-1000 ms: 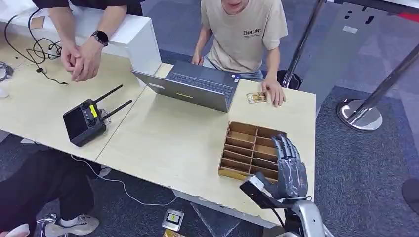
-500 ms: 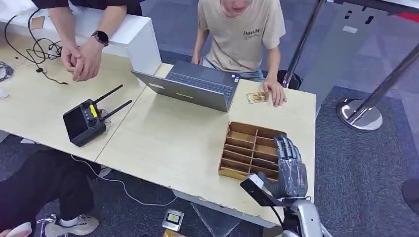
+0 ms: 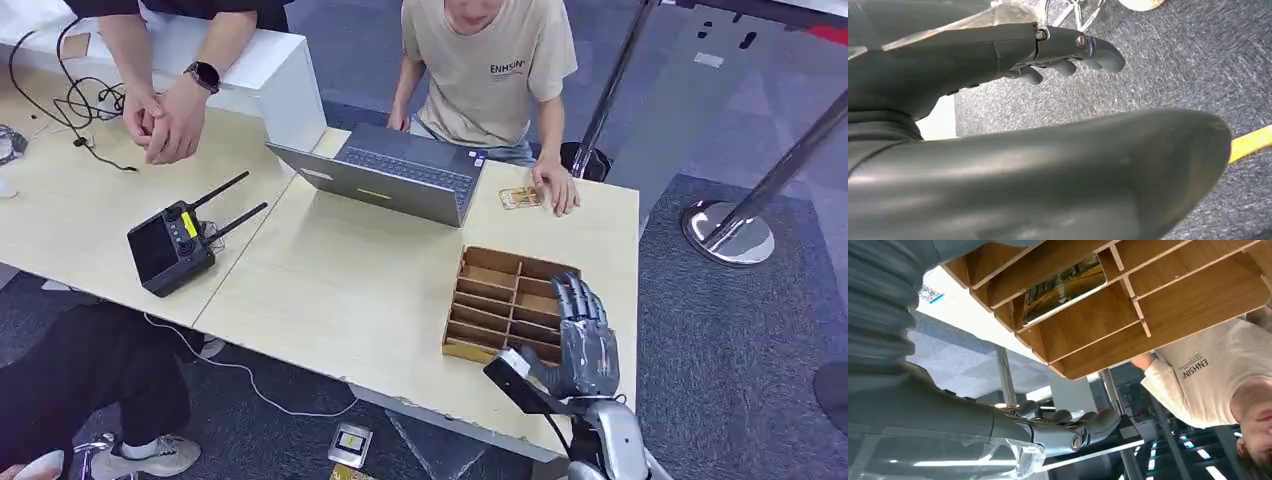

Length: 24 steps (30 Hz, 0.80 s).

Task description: Pass the card to the sensor for recognition and then transmit it.

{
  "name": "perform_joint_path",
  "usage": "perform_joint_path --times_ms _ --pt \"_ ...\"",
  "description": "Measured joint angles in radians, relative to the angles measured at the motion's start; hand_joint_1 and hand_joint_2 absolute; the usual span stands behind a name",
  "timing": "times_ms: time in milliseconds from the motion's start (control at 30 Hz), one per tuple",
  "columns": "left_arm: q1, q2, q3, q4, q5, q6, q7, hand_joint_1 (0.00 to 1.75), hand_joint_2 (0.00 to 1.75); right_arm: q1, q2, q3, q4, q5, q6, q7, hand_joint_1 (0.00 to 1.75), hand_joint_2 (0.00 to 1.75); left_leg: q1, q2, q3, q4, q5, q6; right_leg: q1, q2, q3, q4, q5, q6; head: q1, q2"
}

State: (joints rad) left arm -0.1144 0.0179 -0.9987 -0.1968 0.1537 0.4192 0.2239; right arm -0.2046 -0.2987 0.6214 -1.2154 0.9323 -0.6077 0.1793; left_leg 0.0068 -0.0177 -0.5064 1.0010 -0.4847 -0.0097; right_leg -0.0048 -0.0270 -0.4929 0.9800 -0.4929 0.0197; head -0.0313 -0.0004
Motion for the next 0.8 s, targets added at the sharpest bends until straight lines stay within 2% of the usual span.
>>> perform_joint_path --times_ms 33,67,800 --pt "0.0 0.0 0.0 0.0 0.0 0.0 0.0 0.0 0.0 0.0 0.001 0.0 0.002 0.0 0.001 0.0 1.5 1.75 0.0 0.0 0.0 0.0 0.0 0.0 0.0 0.0 0.0 0.0 0.0 0.0 0.0 0.0" --pt "0.0 0.0 0.0 0.0 0.001 0.0 0.0 0.0 0.0 0.0 0.002 0.0 0.005 0.0 0.001 0.0 1.71 1.75 0.0 0.0 0.0 0.0 0.0 0.0 0.0 0.0 0.0 0.0 0.0 0.0 0.0 0.0" --pt "0.001 -0.002 0.001 0.0 0.011 0.003 0.0 0.0 0.0 -0.015 0.007 0.01 0.017 0.005 0.071 -0.002 1.75 1.75 0.0 0.0 0.0 0.0 0.0 0.0 0.0 0.0 0.0 0.0 0.0 0.0 0.0 0.0"
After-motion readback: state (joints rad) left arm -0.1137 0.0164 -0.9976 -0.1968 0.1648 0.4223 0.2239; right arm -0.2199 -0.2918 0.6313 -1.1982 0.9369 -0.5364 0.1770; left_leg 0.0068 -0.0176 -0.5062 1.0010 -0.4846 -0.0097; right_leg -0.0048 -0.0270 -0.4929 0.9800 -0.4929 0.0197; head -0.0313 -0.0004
